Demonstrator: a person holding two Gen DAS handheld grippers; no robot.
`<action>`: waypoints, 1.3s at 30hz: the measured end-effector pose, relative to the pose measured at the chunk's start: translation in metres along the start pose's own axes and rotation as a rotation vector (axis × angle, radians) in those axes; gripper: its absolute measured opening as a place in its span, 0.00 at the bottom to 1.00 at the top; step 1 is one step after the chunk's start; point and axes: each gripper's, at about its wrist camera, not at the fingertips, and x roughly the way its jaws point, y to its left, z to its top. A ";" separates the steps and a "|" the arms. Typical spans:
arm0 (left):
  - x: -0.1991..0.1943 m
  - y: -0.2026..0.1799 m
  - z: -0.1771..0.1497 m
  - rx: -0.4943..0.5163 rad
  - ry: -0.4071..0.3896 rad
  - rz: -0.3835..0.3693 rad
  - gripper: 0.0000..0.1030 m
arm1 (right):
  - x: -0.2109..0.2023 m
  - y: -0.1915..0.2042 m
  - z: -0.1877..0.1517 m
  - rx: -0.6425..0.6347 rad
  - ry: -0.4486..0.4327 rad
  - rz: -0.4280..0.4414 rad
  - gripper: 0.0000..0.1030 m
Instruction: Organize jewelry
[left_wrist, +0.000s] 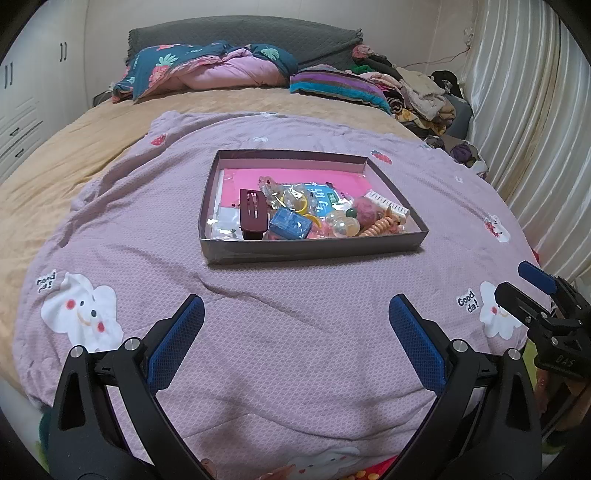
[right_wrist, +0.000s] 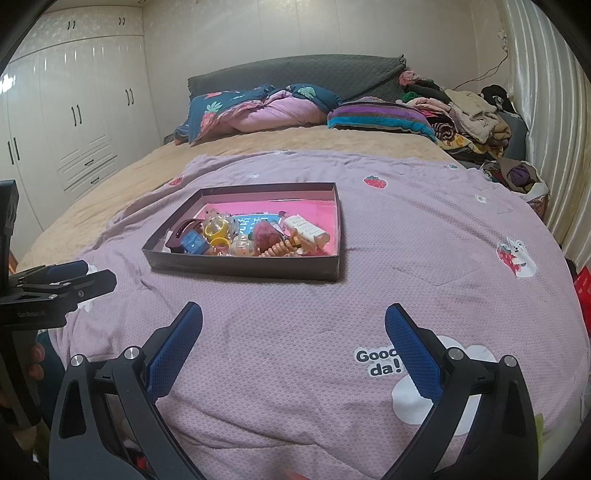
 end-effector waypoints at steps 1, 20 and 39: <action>0.000 0.000 0.000 -0.001 -0.001 0.000 0.91 | -0.001 0.000 0.000 -0.001 0.002 0.000 0.96; 0.002 0.005 -0.003 0.006 0.015 0.010 0.91 | -0.002 0.005 0.001 -0.030 0.002 -0.018 0.96; 0.049 0.085 0.021 -0.147 0.040 0.217 0.91 | 0.064 -0.099 0.014 0.225 0.075 -0.154 0.96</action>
